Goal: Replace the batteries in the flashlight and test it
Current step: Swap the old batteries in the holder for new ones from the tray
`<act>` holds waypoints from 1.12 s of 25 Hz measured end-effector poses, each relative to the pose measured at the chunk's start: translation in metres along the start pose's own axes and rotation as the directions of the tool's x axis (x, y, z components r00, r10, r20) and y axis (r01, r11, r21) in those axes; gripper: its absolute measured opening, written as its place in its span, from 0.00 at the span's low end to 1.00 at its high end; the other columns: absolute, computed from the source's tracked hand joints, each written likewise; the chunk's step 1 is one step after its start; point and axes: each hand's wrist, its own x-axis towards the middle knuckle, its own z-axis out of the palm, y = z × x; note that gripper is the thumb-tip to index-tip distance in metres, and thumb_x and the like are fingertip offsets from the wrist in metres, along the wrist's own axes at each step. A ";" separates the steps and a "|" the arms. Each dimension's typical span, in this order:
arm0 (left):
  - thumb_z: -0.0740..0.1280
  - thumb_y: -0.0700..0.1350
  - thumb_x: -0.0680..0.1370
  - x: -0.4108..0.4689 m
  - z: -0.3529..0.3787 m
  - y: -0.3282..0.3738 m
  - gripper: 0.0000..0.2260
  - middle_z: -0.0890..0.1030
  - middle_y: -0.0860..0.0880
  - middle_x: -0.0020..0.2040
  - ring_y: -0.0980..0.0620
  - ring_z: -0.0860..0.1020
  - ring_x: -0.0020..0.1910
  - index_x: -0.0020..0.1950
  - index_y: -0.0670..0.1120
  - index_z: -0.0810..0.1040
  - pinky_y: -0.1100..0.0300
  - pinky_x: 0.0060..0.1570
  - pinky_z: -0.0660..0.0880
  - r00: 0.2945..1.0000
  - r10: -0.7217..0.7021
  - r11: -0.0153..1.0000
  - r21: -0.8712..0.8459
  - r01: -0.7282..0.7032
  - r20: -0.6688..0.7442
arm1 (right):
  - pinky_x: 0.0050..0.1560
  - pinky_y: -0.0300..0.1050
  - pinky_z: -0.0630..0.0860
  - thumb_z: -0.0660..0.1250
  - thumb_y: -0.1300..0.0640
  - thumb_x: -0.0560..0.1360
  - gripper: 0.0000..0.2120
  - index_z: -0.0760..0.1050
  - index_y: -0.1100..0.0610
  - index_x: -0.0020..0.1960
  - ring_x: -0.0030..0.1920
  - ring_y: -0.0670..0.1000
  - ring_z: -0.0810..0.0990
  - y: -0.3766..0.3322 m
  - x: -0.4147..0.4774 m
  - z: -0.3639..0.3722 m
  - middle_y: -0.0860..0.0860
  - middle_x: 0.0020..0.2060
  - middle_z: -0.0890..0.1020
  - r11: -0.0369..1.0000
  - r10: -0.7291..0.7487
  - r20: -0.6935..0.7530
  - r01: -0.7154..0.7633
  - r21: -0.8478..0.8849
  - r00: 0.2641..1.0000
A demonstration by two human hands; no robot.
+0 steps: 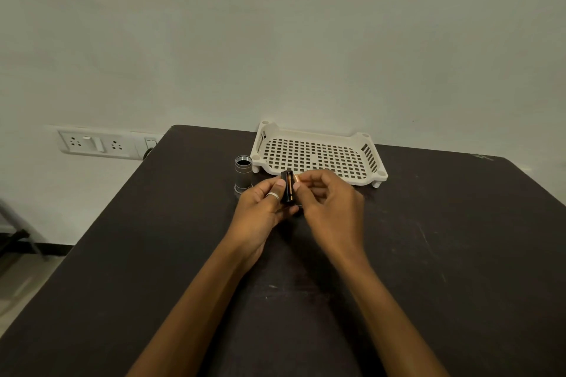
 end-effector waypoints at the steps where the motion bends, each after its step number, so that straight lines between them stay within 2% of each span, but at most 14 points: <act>1: 0.59 0.41 0.85 0.000 0.000 -0.001 0.12 0.85 0.41 0.58 0.45 0.82 0.59 0.61 0.42 0.81 0.52 0.58 0.79 1.000 0.006 1.000 0.003 -0.006 0.002 | 0.42 0.37 0.83 0.74 0.61 0.75 0.08 0.83 0.50 0.50 0.43 0.40 0.84 0.001 -0.001 0.003 0.42 0.42 0.85 0.999 -0.021 0.011 0.021 -0.030 1.000; 4: 0.60 0.40 0.85 0.001 -0.001 -0.001 0.11 0.85 0.44 0.58 0.46 0.82 0.60 0.60 0.45 0.81 0.51 0.60 0.79 1.000 0.022 1.000 0.006 -0.022 -0.002 | 0.46 0.40 0.83 0.74 0.60 0.75 0.07 0.84 0.52 0.52 0.44 0.42 0.84 0.005 -0.005 0.008 0.45 0.46 0.85 0.980 -0.121 0.016 0.122 -0.154 0.993; 7: 0.60 0.40 0.85 0.002 -0.003 -0.001 0.11 0.85 0.43 0.57 0.47 0.83 0.58 0.59 0.45 0.82 0.58 0.53 0.81 1.000 0.031 0.999 -0.018 -0.031 0.003 | 0.46 0.31 0.80 0.76 0.61 0.74 0.11 0.84 0.53 0.55 0.45 0.40 0.82 0.008 -0.005 0.007 0.46 0.48 0.83 0.960 -0.198 0.056 0.206 -0.192 0.979; 11: 0.59 0.39 0.85 0.002 -0.004 -0.002 0.11 0.86 0.43 0.55 0.48 0.84 0.56 0.59 0.44 0.81 0.59 0.49 0.81 1.000 0.029 0.999 -0.035 -0.029 0.003 | 0.48 0.24 0.75 0.75 0.65 0.74 0.19 0.83 0.51 0.62 0.53 0.37 0.79 0.012 0.000 -0.003 0.45 0.51 0.80 0.979 -0.149 0.245 0.178 -0.103 0.958; 15: 0.59 0.41 0.85 0.003 -0.004 -0.003 0.11 0.85 0.40 0.58 0.44 0.83 0.59 0.62 0.44 0.80 0.50 0.60 0.79 0.999 0.023 1.000 0.003 -0.023 0.024 | 0.51 0.29 0.77 0.75 0.64 0.74 0.20 0.82 0.50 0.63 0.54 0.37 0.79 0.013 0.005 -0.008 0.42 0.53 0.80 0.975 -0.173 0.237 0.199 -0.094 0.956; 17: 0.59 0.41 0.85 0.003 -0.005 -0.003 0.12 0.84 0.40 0.58 0.43 0.83 0.59 0.62 0.45 0.80 0.48 0.61 0.79 0.999 0.021 1.000 0.012 -0.021 0.044 | 0.52 0.31 0.78 0.76 0.64 0.73 0.24 0.79 0.48 0.66 0.56 0.37 0.79 0.013 0.006 -0.009 0.39 0.55 0.79 0.984 -0.154 0.257 0.172 -0.051 0.954; 19: 0.58 0.41 0.85 0.002 -0.006 -0.001 0.12 0.85 0.42 0.58 0.45 0.83 0.59 0.62 0.47 0.80 0.51 0.59 0.80 0.997 0.013 1.000 0.027 -0.015 0.072 | 0.53 0.28 0.77 0.76 0.63 0.74 0.31 0.73 0.44 0.72 0.57 0.35 0.79 0.013 0.007 -0.011 0.33 0.57 0.77 0.996 -0.085 0.326 0.092 -0.005 0.942; 21: 0.59 0.42 0.85 0.001 -0.006 0.001 0.12 0.85 0.43 0.57 0.46 0.83 0.58 0.62 0.47 0.80 0.55 0.56 0.81 0.995 0.001 1.000 0.030 -0.004 0.099 | 0.53 0.27 0.76 0.75 0.62 0.75 0.34 0.69 0.40 0.74 0.57 0.34 0.79 0.013 0.008 -0.013 0.28 0.59 0.75 0.998 -0.053 0.385 0.060 -0.007 0.921; 25: 0.64 0.40 0.83 0.000 -0.005 0.001 0.09 0.86 0.44 0.55 0.48 0.84 0.56 0.60 0.46 0.82 0.59 0.51 0.81 0.991 -0.007 0.999 0.036 0.002 0.137 | 0.53 0.31 0.77 0.73 0.62 0.76 0.32 0.69 0.43 0.74 0.55 0.35 0.79 0.015 0.010 -0.014 0.35 0.64 0.77 0.997 -0.068 0.382 0.077 -0.007 0.922; 28: 0.66 0.37 0.81 0.000 -0.005 0.000 0.09 0.86 0.43 0.54 0.46 0.84 0.56 0.58 0.45 0.82 0.55 0.55 0.81 0.994 -0.009 0.999 0.047 0.004 0.110 | 0.51 0.28 0.75 0.73 0.64 0.75 0.31 0.71 0.47 0.74 0.55 0.34 0.79 0.016 0.010 -0.015 0.41 0.66 0.78 0.995 -0.085 0.370 0.095 -0.009 0.925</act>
